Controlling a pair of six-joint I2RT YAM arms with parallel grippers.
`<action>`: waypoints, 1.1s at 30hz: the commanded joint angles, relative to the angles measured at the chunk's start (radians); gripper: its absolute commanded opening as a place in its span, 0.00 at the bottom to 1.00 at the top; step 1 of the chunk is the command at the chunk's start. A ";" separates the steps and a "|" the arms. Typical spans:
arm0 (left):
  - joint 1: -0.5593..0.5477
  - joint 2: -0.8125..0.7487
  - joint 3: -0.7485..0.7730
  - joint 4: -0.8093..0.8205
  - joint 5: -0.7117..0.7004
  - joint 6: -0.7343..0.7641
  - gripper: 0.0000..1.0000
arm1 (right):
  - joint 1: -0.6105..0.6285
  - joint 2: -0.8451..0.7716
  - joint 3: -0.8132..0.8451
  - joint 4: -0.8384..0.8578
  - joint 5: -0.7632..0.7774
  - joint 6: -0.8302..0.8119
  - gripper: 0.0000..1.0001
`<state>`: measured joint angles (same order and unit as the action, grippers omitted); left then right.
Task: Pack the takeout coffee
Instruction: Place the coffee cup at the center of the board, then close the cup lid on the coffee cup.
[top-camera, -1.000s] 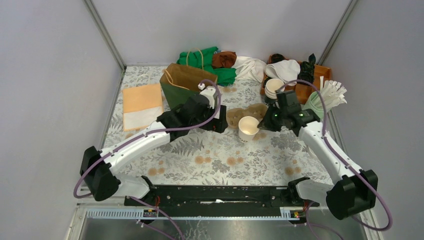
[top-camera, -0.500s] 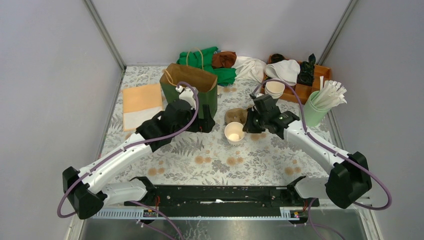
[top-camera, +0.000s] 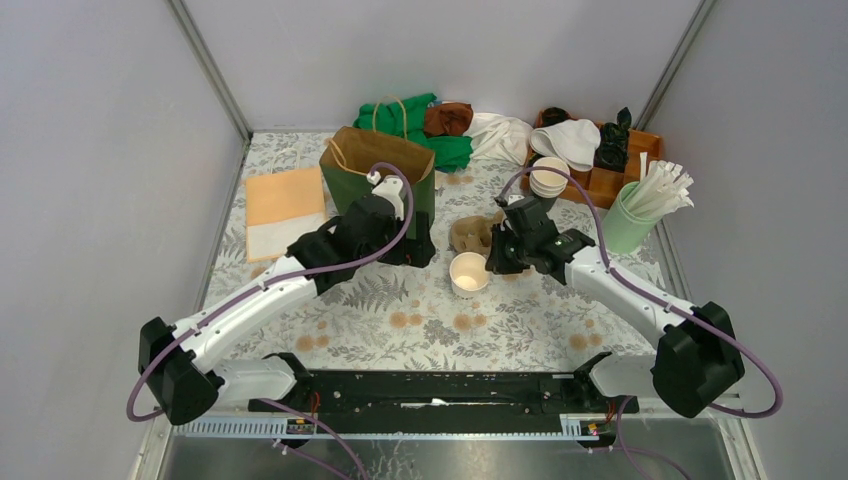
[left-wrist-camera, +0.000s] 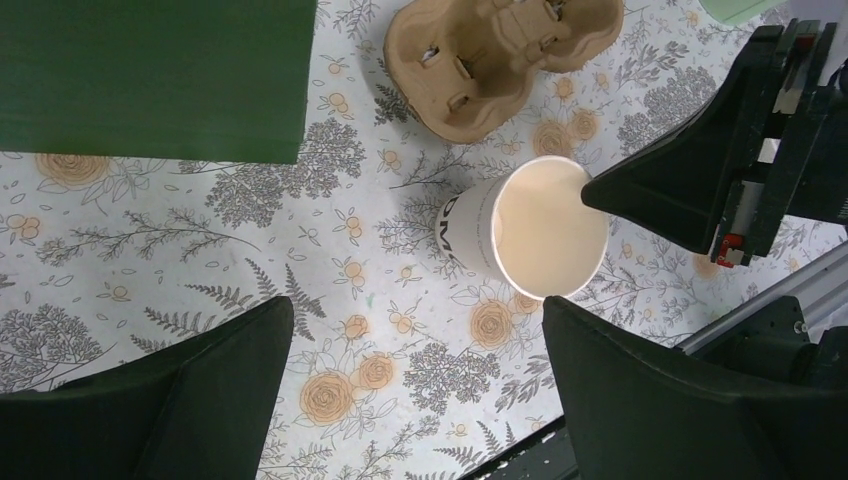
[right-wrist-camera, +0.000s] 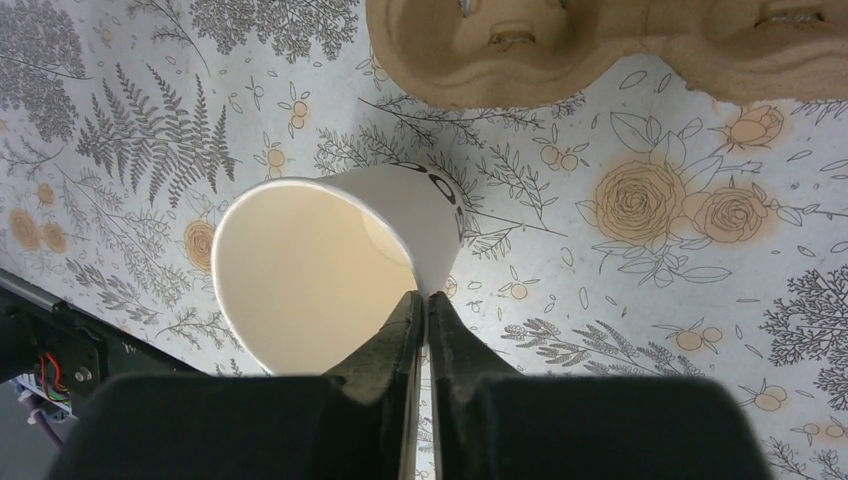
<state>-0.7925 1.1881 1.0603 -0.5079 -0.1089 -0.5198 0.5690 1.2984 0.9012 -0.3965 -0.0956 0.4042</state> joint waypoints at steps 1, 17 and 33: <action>0.003 0.009 0.056 0.021 0.028 0.019 0.99 | 0.009 -0.037 -0.024 0.019 -0.009 -0.019 0.14; 0.003 0.011 0.003 0.057 0.122 -0.017 0.99 | 0.007 -0.264 0.056 -0.203 0.288 0.014 0.96; -0.117 0.105 -0.040 0.121 0.120 0.017 0.99 | -0.395 -0.311 0.120 -0.544 0.346 0.163 1.00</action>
<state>-0.9031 1.2995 1.0248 -0.4706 0.0071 -0.5308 0.2913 1.0206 0.9684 -0.8391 0.2440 0.5358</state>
